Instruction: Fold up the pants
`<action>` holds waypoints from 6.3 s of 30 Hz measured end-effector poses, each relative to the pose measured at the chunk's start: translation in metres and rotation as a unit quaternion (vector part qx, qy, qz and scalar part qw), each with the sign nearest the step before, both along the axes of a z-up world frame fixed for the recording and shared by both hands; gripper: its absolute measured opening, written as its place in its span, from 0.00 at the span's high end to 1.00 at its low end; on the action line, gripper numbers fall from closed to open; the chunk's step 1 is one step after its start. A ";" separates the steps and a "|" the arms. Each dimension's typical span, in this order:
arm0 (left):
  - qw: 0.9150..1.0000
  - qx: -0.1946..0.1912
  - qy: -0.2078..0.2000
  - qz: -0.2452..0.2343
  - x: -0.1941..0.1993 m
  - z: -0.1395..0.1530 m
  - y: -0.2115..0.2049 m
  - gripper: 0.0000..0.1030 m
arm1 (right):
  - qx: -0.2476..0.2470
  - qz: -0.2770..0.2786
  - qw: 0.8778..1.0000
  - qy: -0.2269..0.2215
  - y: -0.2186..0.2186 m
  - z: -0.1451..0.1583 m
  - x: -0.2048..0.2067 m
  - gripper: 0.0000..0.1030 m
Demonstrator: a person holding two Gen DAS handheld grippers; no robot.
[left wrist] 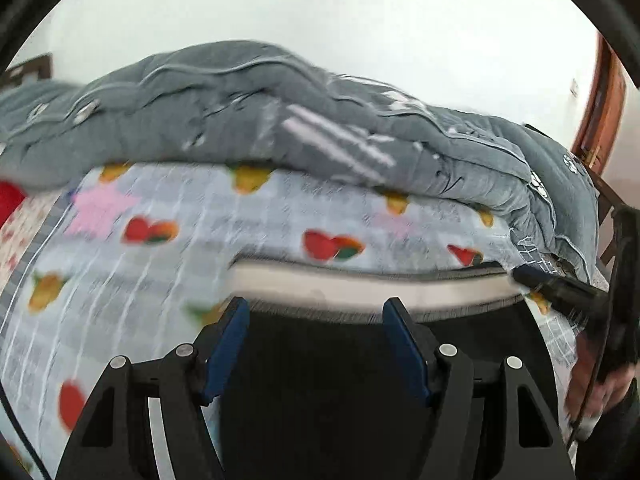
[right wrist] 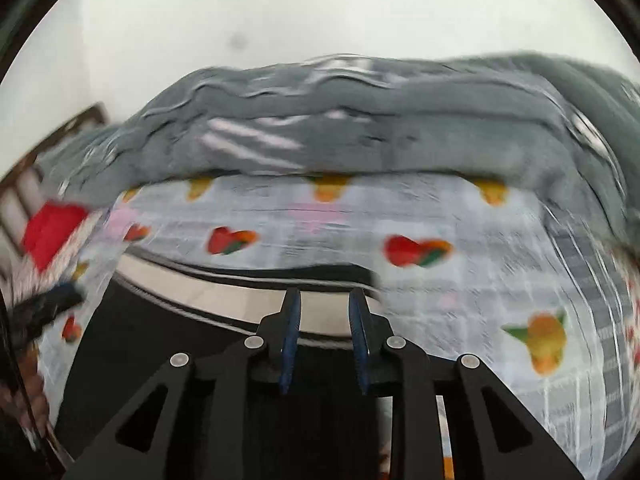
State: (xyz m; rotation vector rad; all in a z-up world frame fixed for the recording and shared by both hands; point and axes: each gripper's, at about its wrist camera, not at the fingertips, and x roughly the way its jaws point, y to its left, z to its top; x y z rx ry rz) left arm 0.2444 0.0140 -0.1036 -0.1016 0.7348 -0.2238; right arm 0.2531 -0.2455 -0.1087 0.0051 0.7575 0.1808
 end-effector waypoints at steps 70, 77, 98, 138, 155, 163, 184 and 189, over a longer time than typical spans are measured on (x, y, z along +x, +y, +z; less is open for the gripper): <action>0.983 0.165 0.026 0.080 0.074 -0.065 -0.024 0.06 | -0.113 0.007 0.994 -0.015 0.032 -0.052 0.070 0.52; 0.990 0.140 0.035 0.000 -0.017 -0.051 -0.026 0.06 | -0.117 0.026 0.993 -0.001 0.023 -0.043 -0.001 0.44; 0.977 0.214 -0.008 0.003 -0.184 -0.084 0.018 0.06 | -0.018 -0.025 0.999 0.016 -0.036 -0.085 -0.121 0.32; 0.995 0.096 0.014 0.031 -0.153 -0.074 -0.042 0.22 | -0.011 -0.036 0.999 0.028 -0.037 -0.081 -0.135 0.28; 0.995 0.070 0.042 0.063 -0.220 -0.057 -0.009 0.22 | -0.043 -0.060 0.997 0.026 -0.045 -0.052 -0.198 0.28; 0.994 0.068 -0.032 0.075 -0.266 0.026 -0.011 0.22 | -0.040 -0.080 0.996 -0.014 -0.047 0.019 -0.242 0.30; 0.987 0.111 -0.082 0.084 -0.310 0.074 -0.052 0.09 | -0.027 -0.101 0.993 -0.054 -0.070 0.064 -0.309 0.04; 0.986 0.110 -0.086 0.087 -0.312 0.077 -0.054 0.09 | -0.028 -0.101 0.993 -0.061 -0.071 0.069 -0.314 0.04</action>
